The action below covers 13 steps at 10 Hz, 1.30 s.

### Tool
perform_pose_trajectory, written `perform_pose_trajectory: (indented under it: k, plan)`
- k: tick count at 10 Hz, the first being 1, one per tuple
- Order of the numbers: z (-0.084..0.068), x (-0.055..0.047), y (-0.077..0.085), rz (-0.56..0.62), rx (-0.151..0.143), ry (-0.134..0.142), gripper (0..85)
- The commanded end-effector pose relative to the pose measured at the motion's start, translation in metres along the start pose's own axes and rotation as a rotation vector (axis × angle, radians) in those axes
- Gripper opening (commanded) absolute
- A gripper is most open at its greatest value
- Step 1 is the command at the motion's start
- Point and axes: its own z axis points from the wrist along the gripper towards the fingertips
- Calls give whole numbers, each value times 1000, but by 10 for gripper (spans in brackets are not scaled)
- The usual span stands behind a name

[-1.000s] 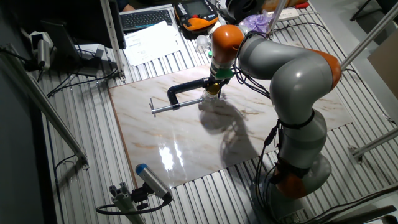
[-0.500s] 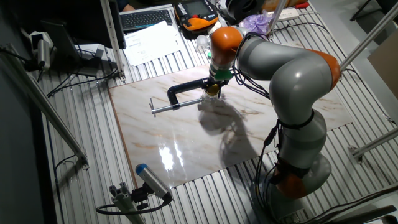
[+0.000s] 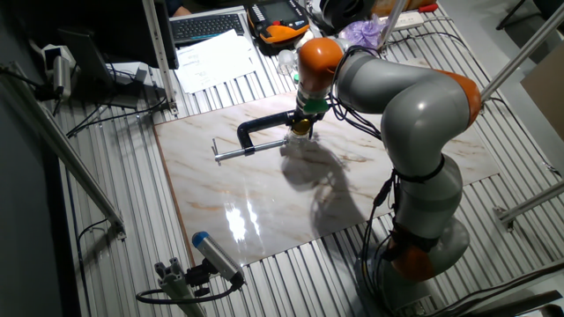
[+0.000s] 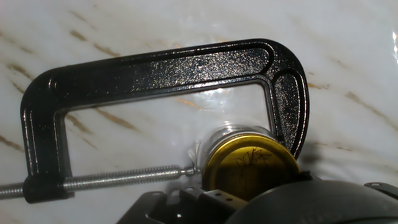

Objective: Screw the lid onto the jar

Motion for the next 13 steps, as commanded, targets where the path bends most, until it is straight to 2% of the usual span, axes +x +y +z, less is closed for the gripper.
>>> perform_pose_trajectory:
  k: [1,5,13]
  plan:
    - [0,0,0,-2,1,0,0]
    - [0,0,0,-21,6,-30,0]
    - [1,0,0,-26,5,-57,0]
